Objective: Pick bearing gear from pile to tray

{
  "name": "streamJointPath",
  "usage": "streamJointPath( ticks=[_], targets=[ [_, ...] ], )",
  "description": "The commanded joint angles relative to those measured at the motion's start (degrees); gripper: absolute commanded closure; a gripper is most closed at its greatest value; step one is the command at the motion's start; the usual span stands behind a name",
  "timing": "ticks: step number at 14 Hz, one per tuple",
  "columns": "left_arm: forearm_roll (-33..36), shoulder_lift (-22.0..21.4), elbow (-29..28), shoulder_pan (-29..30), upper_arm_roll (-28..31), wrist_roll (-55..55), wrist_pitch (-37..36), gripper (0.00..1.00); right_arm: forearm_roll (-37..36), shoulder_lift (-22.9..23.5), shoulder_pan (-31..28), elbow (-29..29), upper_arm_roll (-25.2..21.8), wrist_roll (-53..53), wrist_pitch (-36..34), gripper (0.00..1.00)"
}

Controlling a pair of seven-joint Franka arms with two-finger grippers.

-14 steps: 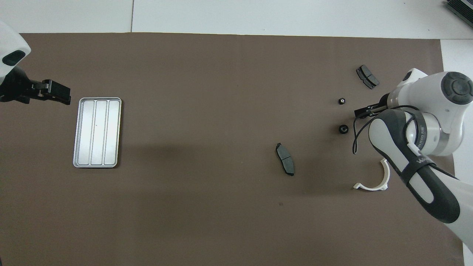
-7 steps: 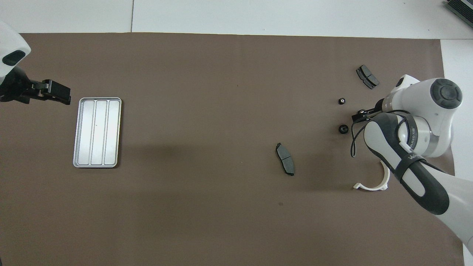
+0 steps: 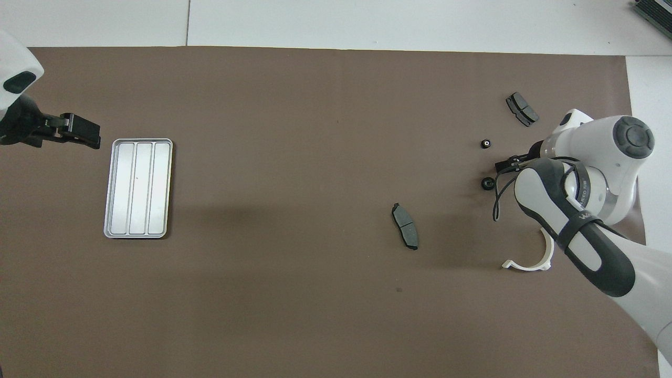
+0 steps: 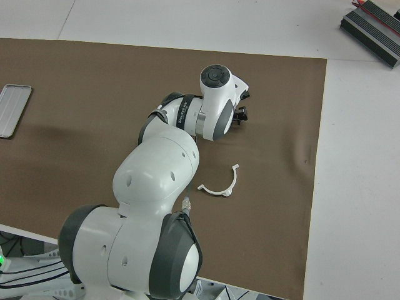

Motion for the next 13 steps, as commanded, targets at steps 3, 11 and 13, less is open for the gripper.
streamJointPath(
  ticks=[3,11,13],
  targets=[
    [-0.8,-2.0,-2.4,0.0,0.3,-0.5,0.6,0.00,1.9,0.6,-0.6,0.3,0.5,-2.7,1.4,0.20],
    [-0.8,-2.0,-2.4,0.1,0.3,-0.5,0.6,0.00,1.9,0.7,0.2,0.4,0.5,-2.2,2.1,1.00],
    [-0.8,-2.0,-2.4,0.1,0.3,-0.5,0.6,0.00,1.9,0.7,0.2,0.5,0.5,-1.6,2.0,1.00]
  ],
)
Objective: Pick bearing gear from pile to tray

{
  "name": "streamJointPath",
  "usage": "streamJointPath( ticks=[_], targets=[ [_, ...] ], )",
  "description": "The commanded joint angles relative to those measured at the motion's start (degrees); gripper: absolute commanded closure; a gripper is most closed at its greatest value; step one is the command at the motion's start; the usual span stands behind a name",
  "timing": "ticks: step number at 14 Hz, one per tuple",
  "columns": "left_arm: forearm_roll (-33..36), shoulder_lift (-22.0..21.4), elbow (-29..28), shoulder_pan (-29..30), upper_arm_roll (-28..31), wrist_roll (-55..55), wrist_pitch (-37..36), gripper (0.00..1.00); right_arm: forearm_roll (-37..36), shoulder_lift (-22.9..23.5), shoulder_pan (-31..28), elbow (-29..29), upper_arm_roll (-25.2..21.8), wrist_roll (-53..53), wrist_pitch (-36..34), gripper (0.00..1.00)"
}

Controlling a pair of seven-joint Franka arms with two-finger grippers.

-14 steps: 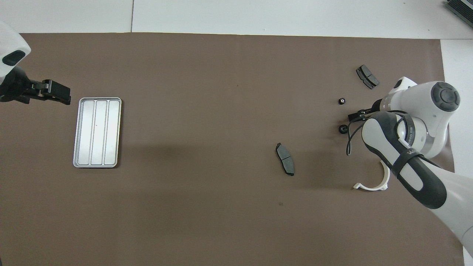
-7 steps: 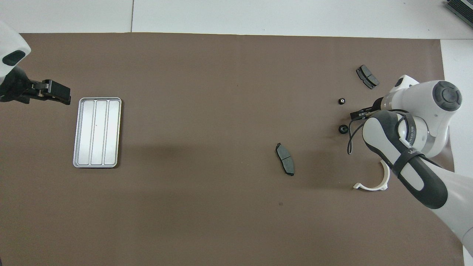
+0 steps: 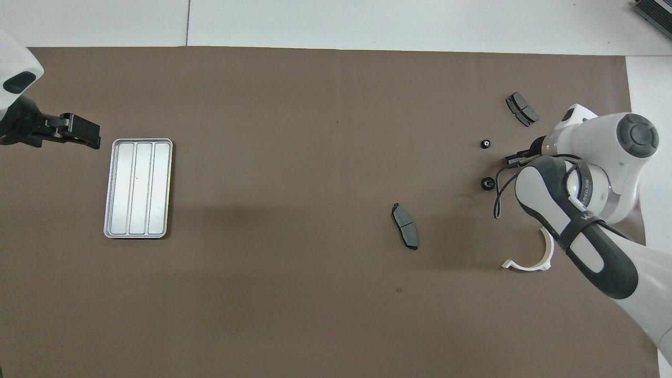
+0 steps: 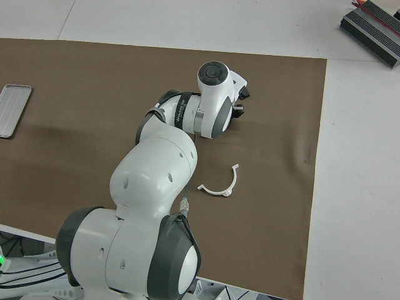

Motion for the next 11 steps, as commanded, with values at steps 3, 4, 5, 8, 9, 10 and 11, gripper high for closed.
streamJointPath(
  ticks=[3,4,5,8,9,10,11],
  targets=[
    [-0.8,-2.0,-2.4,0.0,0.3,-0.5,0.6,0.00,1.8,0.9,0.1,1.1,0.3,-1.3,-0.4,1.00],
    [-0.8,-2.0,-2.4,0.1,0.3,-0.5,0.6,0.00,1.8,0.3,0.2,1.7,0.3,-0.7,-1.8,1.00],
    [-0.8,-2.0,-2.4,0.0,0.3,-0.5,0.6,0.00,1.8,-0.4,0.2,2.8,0.4,0.9,-4.3,1.00],
    [-0.8,-2.0,-2.4,0.0,0.3,-0.5,0.6,0.00,1.3,-3.9,3.4,6.6,0.6,9.6,-13.5,1.00],
    [-0.8,-2.0,-2.4,0.1,0.3,-0.5,0.5,0.00,0.8,-4.8,5.2,7.5,0.6,13.6,-15.3,1.00],
    [-0.8,-2.0,-2.4,0.1,0.3,-0.5,0.6,0.00,0.8,-5.3,6.9,8.6,0.5,17.3,-16.7,1.00],
    [-0.8,-2.0,-2.4,0.1,0.3,-0.5,0.6,0.00,0.8,-5.6,8.7,9.3,0.5,20.5,-17.5,1.00]
  ],
)
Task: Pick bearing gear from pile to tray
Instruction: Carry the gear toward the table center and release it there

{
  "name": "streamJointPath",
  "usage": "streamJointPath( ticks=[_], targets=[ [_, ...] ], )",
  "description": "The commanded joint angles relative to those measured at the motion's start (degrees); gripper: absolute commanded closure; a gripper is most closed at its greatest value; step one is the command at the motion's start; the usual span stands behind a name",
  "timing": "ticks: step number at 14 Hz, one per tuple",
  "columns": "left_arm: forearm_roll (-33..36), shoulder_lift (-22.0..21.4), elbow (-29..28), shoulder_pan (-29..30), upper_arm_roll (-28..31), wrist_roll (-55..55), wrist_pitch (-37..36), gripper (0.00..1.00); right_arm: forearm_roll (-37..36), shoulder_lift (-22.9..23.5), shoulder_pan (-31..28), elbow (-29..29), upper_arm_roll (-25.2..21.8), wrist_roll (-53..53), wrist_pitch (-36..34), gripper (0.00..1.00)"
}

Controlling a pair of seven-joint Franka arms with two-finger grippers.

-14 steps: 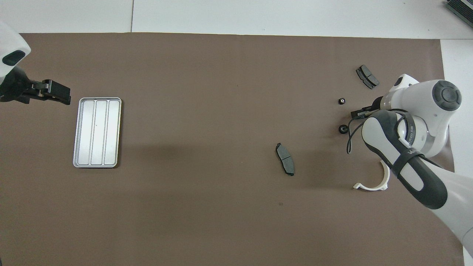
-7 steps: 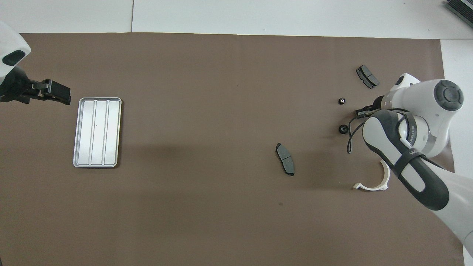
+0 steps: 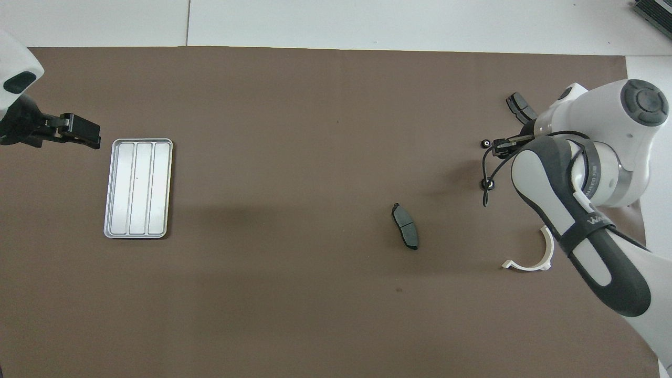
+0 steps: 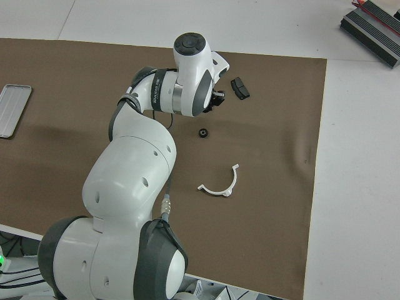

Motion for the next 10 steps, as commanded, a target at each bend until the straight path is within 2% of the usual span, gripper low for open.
streamJointPath(
  ticks=[1,6,8,10],
  targets=[
    [-0.8,-2.0,-2.4,0.1,0.3,-0.5,0.6,0.00,0.4,-1.2,4.6,1.5,0.1,8.7,-2.2,1.00],
    [-0.8,-2.0,-2.4,0.1,0.3,-0.5,0.6,0.00,1.4,-0.5,16.8,1.6,0.2,26.5,2.2,1.00],
    [-0.8,-2.0,-2.4,0.1,0.3,-0.5,0.6,0.00,1.4,1.1,21.9,1.5,0.2,34.7,6.1,1.00],
    [-0.8,-2.0,-2.4,0.0,0.3,-0.5,0.6,0.00,1.4,2.4,24.7,1.4,0.2,37.8,8.5,1.00]
  ],
)
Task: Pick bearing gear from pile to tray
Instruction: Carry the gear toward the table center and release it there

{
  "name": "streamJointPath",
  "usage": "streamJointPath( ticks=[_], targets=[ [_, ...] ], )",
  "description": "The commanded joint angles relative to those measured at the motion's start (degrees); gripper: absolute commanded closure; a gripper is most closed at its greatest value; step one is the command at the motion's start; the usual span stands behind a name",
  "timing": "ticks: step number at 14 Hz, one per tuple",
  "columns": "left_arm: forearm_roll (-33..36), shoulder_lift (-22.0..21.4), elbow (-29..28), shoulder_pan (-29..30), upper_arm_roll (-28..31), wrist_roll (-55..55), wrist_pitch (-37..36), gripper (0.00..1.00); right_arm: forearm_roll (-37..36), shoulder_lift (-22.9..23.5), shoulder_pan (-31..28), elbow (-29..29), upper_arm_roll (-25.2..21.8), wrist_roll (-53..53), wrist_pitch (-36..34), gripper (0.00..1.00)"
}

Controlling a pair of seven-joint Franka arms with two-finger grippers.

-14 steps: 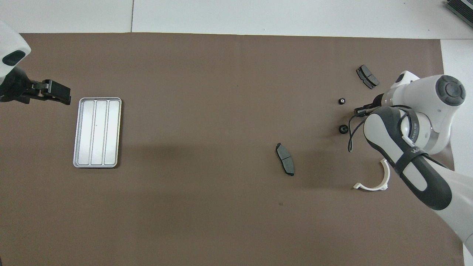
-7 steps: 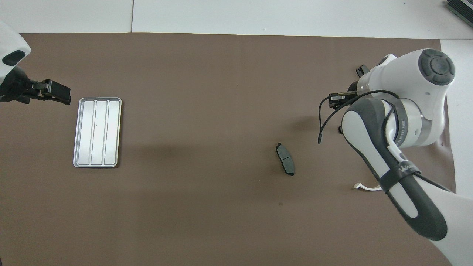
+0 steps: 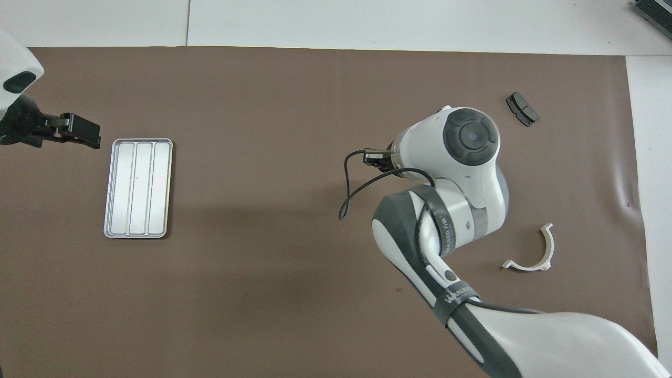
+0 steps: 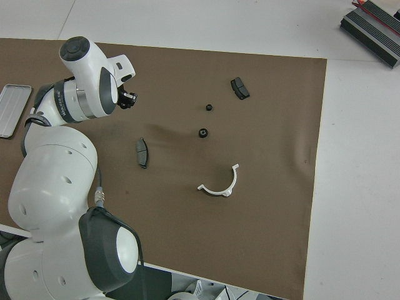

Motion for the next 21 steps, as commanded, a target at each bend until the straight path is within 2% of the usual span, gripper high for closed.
streamJointPath(
  ticks=[1,5,8,9,10,11,12,13,16,18,21],
  targets=[
    [-0.8,-2.0,-2.4,0.0,0.3,-0.5,0.6,0.00,1.2,3.1,3.5,0.3,-0.2,4.5,4.0,1.00],
    [-0.8,-2.0,-2.4,0.1,0.3,-0.5,0.6,0.00,-0.2,7.6,9.1,0.4,-0.3,13.3,9.3,1.00],
    [-0.8,-2.0,-2.4,0.1,0.3,-0.5,0.6,0.00,-1.2,7.6,9.9,-0.1,-0.2,14.2,9.0,1.00],
    [-0.8,-2.0,-2.4,0.0,0.3,-0.5,0.6,0.00,-1.2,7.6,10.6,-0.4,-0.2,14.2,9.0,0.96],
    [-0.8,-2.0,-2.4,0.1,0.3,-0.5,0.6,0.00,-1.2,7.6,10.7,-0.8,-0.2,14.2,8.8,0.80],
    [-0.8,-2.0,-2.4,0.0,0.3,-0.5,0.6,0.00,-1.2,7.5,10.8,-1.8,-0.2,14.2,8.8,0.59],
    [-0.8,-2.0,-2.4,0.1,0.3,-0.5,0.6,0.00,-1.3,7.4,10.7,-2.3,-0.2,14.2,8.9,0.26],
    [-0.8,-2.0,-2.4,0.1,0.3,-0.5,0.6,0.00,-1.3,7.4,10.7,-2.3,-0.2,14.2,8.9,0.01],
    [-0.8,-2.0,-2.4,0.1,0.3,-0.5,0.6,0.00,-1.9,6.9,10.7,-2.1,-0.4,14.3,8.3,0.00],
    [-0.8,-2.0,-2.4,0.1,0.3,-0.5,0.6,0.00,-3.0,3.8,9.6,-2.0,-1.1,14.1,5.0,0.00],
    [-0.8,-2.0,-2.4,0.1,0.3,-0.5,0.6,0.00,-6.9,-1.2,3.5,-2.0,-1.2,11.9,-1.0,0.00]
  ],
)
